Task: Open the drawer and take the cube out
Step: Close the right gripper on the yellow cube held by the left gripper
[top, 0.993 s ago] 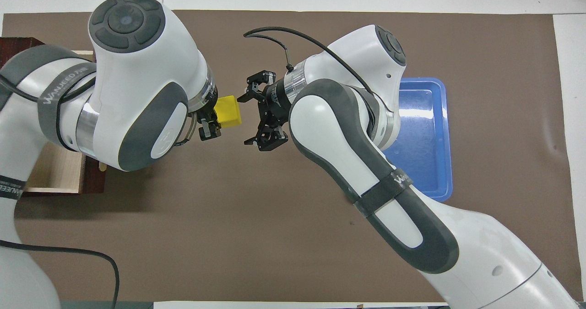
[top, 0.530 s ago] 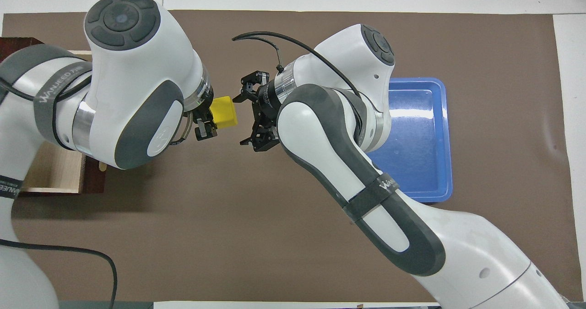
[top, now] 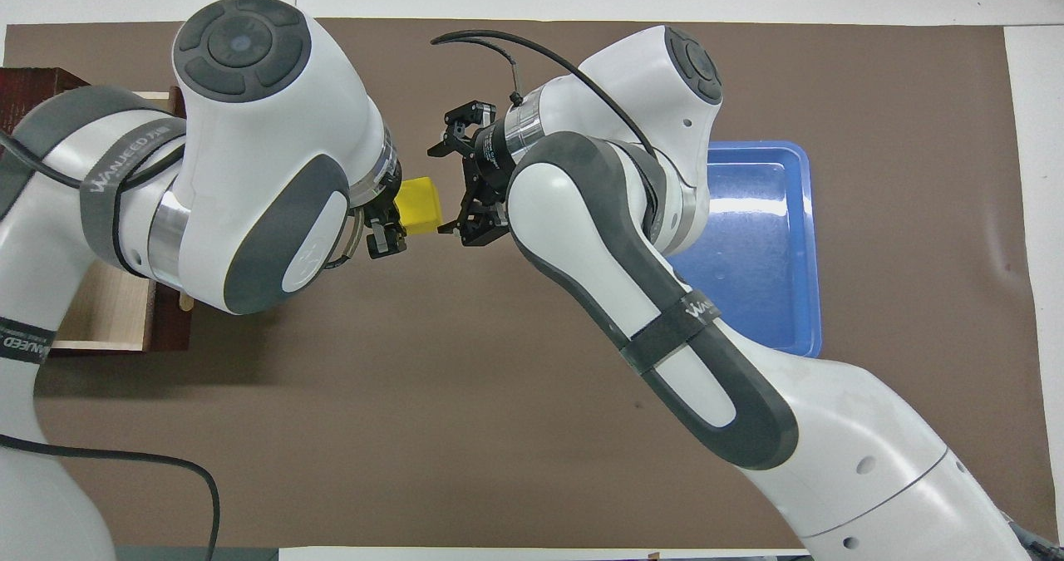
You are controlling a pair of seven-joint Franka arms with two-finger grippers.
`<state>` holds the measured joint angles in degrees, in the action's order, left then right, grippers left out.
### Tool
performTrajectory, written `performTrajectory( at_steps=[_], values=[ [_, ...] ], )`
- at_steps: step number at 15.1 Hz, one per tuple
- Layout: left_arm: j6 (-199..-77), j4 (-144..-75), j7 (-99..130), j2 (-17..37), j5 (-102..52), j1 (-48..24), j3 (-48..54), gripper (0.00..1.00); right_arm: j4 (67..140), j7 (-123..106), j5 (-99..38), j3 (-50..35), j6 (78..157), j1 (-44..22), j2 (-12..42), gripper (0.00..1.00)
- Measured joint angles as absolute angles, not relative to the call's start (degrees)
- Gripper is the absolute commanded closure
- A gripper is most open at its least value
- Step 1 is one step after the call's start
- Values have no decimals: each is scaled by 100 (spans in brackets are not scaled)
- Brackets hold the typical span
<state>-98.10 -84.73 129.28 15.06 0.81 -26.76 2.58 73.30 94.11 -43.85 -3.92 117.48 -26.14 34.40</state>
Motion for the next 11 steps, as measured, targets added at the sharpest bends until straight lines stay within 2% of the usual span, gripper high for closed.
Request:
performTrajectory(
  at_steps=[9,10,11],
  values=[
    [-9813,-8474,12928,1506,80,-2711,279,100,7119,9560,-4378,-403,11342,-2694,3486,0],
    [-9813,-8474,12928,1506,80,-2713,279,100,7119,9560,-4365,-403,11341,-2694,3488,8],
    [-9813,-8474,12928,1506,80,-2715,279,100,7119,9560,-4354,-404,11340,-2694,3489,51]
  ],
)
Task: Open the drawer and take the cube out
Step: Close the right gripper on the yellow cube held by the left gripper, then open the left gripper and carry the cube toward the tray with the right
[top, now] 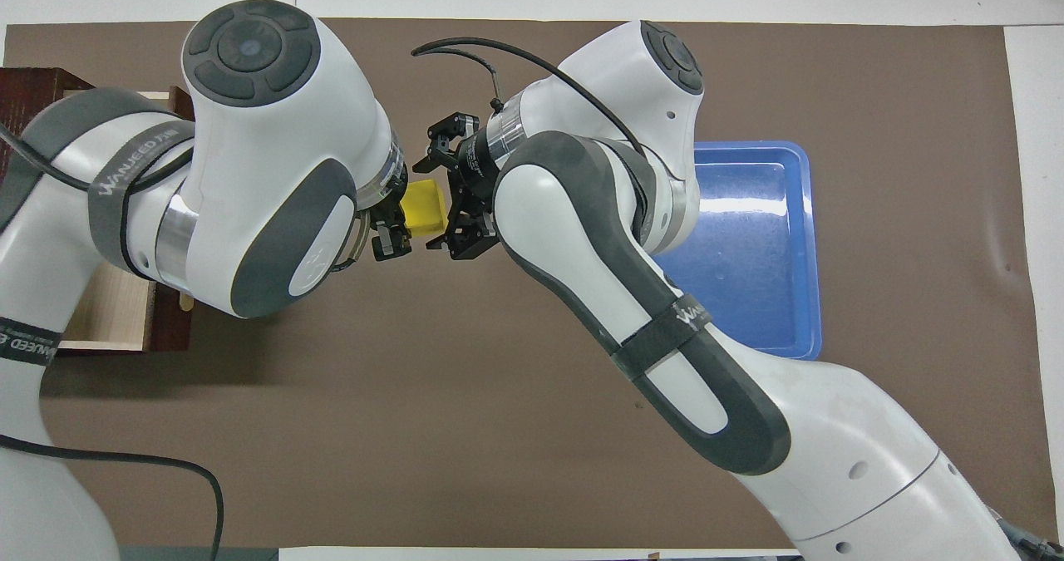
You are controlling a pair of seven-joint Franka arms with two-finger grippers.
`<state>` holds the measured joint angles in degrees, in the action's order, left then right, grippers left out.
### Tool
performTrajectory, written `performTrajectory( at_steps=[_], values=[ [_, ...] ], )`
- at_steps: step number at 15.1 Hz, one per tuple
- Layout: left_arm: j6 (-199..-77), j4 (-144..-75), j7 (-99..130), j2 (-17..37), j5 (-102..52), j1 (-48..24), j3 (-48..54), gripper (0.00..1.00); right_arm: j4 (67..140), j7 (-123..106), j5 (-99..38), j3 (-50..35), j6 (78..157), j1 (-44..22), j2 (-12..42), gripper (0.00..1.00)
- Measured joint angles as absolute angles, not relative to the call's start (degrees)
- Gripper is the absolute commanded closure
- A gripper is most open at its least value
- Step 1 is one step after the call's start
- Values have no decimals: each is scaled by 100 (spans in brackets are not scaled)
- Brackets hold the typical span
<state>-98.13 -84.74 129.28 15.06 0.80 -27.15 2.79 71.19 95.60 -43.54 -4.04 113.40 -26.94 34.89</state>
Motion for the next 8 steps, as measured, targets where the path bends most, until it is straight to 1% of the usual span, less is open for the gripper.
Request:
performTrajectory(
  at_steps=[1,8],
  values=[
    [-9813,-8474,12928,1506,80,-2716,279,100,7115,9560,-4347,-406,11339,-2698,3490,100],
    [-9886,-8456,12917,1483,51,-2726,275,100,7040,9663,-4255,-398,11330,-2758,3454,100]
  ],
)
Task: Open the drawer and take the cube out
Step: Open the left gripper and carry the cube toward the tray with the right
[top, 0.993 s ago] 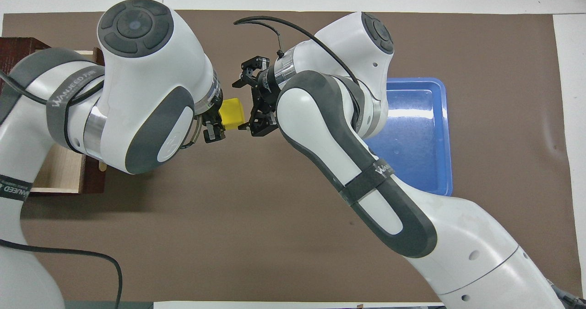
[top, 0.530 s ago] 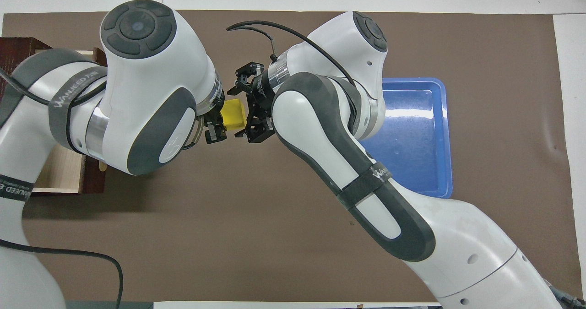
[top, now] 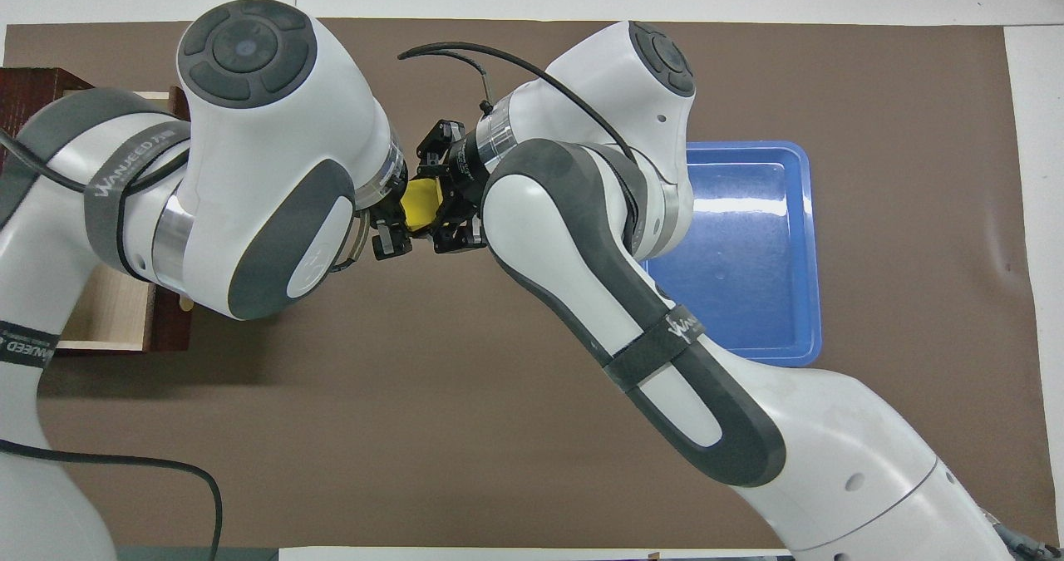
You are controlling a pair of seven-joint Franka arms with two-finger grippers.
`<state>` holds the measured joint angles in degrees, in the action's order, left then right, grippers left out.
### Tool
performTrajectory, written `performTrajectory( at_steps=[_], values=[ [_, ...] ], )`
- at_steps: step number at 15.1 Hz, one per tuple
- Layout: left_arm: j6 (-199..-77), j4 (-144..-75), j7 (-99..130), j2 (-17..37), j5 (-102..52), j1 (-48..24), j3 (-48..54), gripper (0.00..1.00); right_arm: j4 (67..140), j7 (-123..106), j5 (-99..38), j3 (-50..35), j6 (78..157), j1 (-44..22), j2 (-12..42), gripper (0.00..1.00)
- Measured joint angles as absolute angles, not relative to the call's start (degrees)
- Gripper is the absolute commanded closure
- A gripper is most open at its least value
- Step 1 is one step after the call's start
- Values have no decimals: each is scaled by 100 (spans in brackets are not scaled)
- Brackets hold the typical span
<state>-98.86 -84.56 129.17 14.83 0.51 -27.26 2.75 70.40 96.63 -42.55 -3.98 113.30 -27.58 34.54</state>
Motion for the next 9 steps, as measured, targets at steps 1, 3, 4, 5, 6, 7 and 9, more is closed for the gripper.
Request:
performTrajectory(
  at_steps=[1,3,4,5,6,7,9],
  values=[
    [-9906,-8449,12917,1483,40,-2729,276,100,7040,9658,-4246,-398,11324,-2747,3445,100],
    [-9917,-8440,12917,1483,35,-2732,277,100,7039,9658,-4231,-398,11322,-2742,3435,100],
    [-9918,-8438,12916,1483,35,-2733,277,100,7039,9658,-4230,-397,11322,-2741,3434,100],
    [-9918,-8437,12912,1483,35,-2733,277,100,7039,9658,-4230,-397,11322,-2741,3433,100],
    [-9918,-8437,12908,1483,35,-2733,277,100,7039,9658,-4230,-397,11322,-2741,3433,100],
    [-9918,-8436,12903,1483,35,-2733,277,50,7039,9658,-4230,-397,11322,-2741,3433,100],
    [-9918,-8435,12876,1483,35,-2733,277,0,7038,9661,-4230,-397,11322,-2739,3432,100]
  ],
)
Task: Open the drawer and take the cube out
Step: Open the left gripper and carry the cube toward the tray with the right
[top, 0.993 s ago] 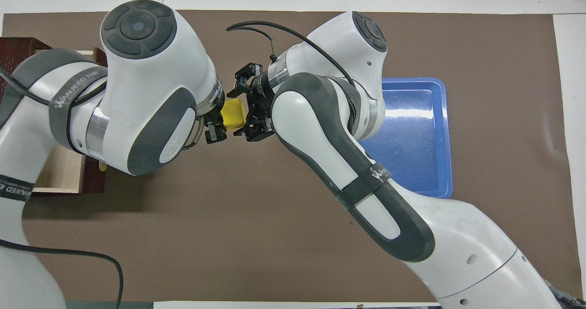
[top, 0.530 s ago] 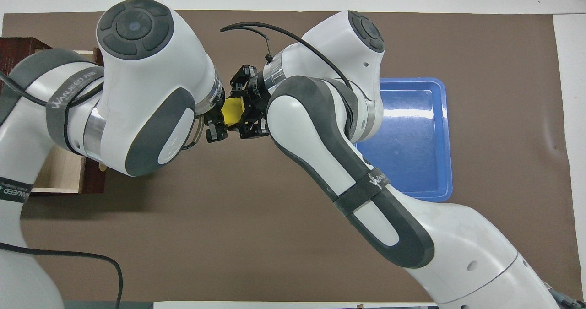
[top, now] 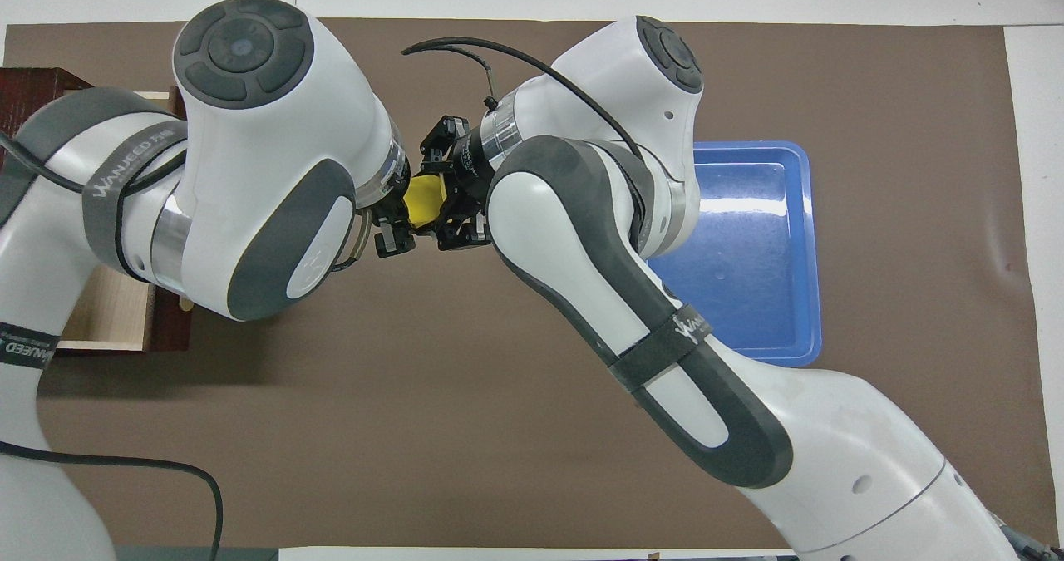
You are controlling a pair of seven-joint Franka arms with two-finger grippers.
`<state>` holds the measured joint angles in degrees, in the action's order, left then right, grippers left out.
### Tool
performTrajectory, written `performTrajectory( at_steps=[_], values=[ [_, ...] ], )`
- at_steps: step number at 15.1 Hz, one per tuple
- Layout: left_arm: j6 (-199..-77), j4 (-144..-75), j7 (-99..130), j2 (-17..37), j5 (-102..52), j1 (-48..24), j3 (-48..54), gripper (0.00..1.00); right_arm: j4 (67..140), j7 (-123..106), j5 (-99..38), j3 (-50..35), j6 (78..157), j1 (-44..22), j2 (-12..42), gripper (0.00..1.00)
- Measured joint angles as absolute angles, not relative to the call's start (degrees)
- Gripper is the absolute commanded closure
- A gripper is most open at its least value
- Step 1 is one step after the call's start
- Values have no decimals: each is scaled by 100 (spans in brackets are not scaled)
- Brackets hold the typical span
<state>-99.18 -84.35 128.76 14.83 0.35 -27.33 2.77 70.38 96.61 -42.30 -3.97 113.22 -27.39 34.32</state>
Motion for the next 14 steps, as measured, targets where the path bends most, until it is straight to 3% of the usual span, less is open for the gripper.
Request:
performTrajectory(
  at_steps=[8,14],
  values=[
    [-9796,-8609,11876,1365,42,-2555,140,0,6953,9708,-4230,-382,11095,-2340,3397,100],
    [-10846,-10220,10600,800,190,-1817,103,0,7155,8762,-4051,-275,10219,-933,3359,100]
  ],
)
